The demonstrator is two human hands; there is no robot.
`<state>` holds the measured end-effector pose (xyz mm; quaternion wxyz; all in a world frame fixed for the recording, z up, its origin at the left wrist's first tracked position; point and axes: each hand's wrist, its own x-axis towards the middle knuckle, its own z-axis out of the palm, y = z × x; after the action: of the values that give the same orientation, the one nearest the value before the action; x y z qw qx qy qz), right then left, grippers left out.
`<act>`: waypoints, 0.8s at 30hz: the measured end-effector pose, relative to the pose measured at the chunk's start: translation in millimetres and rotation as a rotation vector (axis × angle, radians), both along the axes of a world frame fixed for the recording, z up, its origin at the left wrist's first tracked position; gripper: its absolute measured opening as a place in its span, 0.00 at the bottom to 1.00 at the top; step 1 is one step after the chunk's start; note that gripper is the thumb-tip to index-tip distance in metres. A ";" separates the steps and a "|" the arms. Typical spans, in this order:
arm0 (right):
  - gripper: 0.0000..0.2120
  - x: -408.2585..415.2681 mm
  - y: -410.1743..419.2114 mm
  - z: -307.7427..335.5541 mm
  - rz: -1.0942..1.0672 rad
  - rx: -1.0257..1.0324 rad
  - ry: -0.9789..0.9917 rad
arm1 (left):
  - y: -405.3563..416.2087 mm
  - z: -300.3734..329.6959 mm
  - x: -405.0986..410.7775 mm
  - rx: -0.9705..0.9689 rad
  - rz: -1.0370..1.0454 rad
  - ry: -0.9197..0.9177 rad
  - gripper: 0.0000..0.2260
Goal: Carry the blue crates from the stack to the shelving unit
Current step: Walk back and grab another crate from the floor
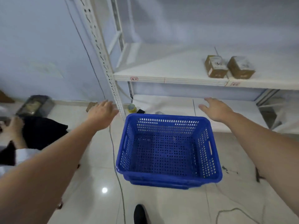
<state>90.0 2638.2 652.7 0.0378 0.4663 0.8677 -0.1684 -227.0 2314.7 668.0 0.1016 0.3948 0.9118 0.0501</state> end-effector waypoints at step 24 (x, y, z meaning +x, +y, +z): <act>0.39 -291.0 -697.4 280.5 1.403 0.159 0.304 | -675.9 251.2 124.9 0.016 1.034 0.402 0.37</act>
<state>-201.0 1940.9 933.2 -0.0182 -0.2281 0.9679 -0.1038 -102.2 1638.8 919.2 -0.1150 -0.1018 0.9878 0.0239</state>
